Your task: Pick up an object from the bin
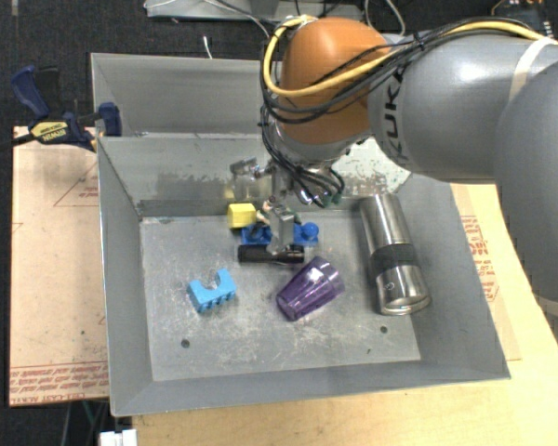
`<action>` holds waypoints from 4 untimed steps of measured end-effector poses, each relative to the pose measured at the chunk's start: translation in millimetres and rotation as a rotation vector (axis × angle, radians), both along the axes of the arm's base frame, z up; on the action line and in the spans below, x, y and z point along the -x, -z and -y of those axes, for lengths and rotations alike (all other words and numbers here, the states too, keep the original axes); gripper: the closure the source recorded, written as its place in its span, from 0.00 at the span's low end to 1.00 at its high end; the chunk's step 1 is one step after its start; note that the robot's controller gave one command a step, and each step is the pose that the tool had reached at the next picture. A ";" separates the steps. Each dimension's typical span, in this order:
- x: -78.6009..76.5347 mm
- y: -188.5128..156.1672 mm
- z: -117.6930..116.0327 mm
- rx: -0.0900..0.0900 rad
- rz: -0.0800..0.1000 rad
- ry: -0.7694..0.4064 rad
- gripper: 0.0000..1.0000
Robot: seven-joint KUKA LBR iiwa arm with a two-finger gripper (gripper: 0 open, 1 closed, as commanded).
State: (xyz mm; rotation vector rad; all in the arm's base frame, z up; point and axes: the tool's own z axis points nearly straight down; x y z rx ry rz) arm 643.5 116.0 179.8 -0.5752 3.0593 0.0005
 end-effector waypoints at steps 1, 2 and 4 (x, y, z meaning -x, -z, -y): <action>17.6 18.3 13.0 -0.004 -0.008 0.145 0.00; 7.0 7.2 24.3 -0.002 0.011 -0.028 0.00; 1.7 52.7 51.7 -0.006 0.014 0.037 0.00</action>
Offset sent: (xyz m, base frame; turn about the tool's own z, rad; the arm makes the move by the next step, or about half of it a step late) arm -0.0082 -0.0245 -0.0079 -0.0308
